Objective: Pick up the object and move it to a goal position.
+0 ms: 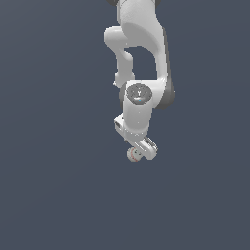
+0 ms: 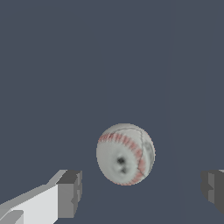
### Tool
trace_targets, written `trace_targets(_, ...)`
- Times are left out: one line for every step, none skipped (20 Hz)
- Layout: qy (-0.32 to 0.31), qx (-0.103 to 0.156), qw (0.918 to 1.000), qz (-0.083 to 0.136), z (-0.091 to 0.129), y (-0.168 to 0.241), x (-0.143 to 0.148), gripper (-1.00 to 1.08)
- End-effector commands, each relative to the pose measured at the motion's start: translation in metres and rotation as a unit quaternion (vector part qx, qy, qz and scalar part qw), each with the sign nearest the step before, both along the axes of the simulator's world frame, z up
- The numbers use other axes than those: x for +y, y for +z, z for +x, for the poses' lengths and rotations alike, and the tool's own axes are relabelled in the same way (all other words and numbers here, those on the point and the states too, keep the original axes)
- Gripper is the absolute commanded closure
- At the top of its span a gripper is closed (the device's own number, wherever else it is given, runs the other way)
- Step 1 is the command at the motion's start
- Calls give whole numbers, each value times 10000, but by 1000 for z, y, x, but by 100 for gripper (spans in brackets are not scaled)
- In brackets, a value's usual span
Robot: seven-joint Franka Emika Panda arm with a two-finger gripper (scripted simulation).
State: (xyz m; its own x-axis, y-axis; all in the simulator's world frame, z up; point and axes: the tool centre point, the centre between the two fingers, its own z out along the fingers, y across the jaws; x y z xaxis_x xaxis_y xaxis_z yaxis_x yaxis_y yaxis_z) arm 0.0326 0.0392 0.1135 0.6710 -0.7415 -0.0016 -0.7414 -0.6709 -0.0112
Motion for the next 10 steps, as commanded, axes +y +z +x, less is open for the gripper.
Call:
trace_targets(-263,12,9997,-10,0,-4,2,-92)
trace_targets(-349,16,9994,-14,0,-6,3,-92)
trace_targets(-429,20,9991,-17,0,-7,3,-92)
trace_targets(-502,23,9987,-21,0,-9,4,-92)
trace_targets(-569,26,9984,-24,0,-10,4,-92)
trace_targets(-630,29,9980,-27,0,-11,5,-92)
trace_targets(-684,32,9976,-30,1,-12,5,-92)
trace_targets(-732,34,9973,-32,1,-13,5,-92)
trace_targets(-773,35,9970,-34,1,-14,6,-92)
trace_targets(-808,37,9967,-36,1,-14,6,-92)
